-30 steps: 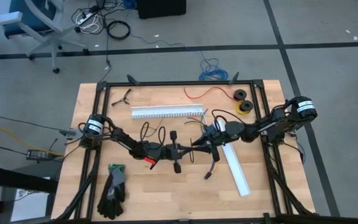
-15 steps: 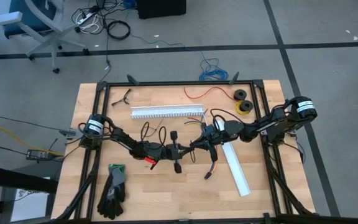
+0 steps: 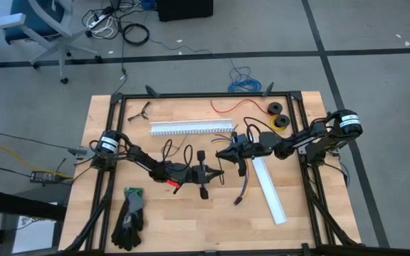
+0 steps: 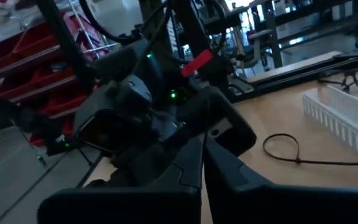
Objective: Ziptie cables
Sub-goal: Wrap the cable wires with black zip tie
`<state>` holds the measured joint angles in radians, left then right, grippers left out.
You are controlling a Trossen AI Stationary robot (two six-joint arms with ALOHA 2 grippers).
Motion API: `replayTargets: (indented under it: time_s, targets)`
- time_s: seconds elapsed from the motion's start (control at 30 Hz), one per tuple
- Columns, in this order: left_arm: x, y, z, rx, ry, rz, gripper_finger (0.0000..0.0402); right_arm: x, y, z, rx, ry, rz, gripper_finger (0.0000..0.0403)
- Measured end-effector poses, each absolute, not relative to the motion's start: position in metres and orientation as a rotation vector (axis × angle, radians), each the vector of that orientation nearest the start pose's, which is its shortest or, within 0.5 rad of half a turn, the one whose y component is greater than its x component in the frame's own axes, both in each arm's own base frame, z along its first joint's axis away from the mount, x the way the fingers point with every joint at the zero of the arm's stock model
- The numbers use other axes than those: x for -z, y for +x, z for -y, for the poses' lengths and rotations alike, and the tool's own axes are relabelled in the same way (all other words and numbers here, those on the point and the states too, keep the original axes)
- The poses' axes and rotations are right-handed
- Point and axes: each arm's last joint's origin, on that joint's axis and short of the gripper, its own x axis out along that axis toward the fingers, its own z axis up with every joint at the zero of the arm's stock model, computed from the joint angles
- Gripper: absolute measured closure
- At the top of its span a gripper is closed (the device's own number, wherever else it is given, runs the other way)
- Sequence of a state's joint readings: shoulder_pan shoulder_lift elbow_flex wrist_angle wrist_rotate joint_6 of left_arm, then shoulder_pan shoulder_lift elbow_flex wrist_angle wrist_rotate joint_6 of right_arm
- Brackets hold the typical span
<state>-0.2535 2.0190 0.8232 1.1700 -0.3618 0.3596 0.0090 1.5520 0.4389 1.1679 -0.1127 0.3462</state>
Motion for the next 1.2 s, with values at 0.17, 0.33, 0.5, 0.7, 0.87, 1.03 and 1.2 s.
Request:
replayTargets:
  time_s: [0.17,0.33,0.5,0.7,0.87,1.03,1.2]
  targets:
    - [-0.127,0.359,0.082,-0.101,0.35,-0.066,0.04,-0.18,0.273,-0.007,-0.191,0.284,0.032,0.0371]
    - [-0.121,0.349,0.08,-0.111,0.291,-0.053,0.04,-0.179,0.273,-0.005,-0.206,0.279,0.026,0.0322]
    - [-0.117,0.328,0.071,-0.187,0.229,0.023,0.04,-0.178,0.273,0.01,-0.15,0.279,0.019,0.0281]
    - [-0.103,0.294,0.052,-0.236,0.151,0.02,0.04,-0.175,0.27,0.039,-0.095,0.248,0.0,0.0269]
    - [-0.095,0.284,0.042,-0.261,0.08,-0.026,0.04,-0.157,0.265,0.05,-0.176,0.163,-0.188,0.0273]
    - [-0.092,0.282,0.041,-0.26,0.084,-0.041,0.04,-0.148,0.256,0.051,0.056,-0.021,-0.39,0.0287]
    - [-0.092,0.282,0.043,-0.233,0.077,-0.039,0.04,-0.175,0.234,0.037,0.212,-0.133,-0.466,0.0307]
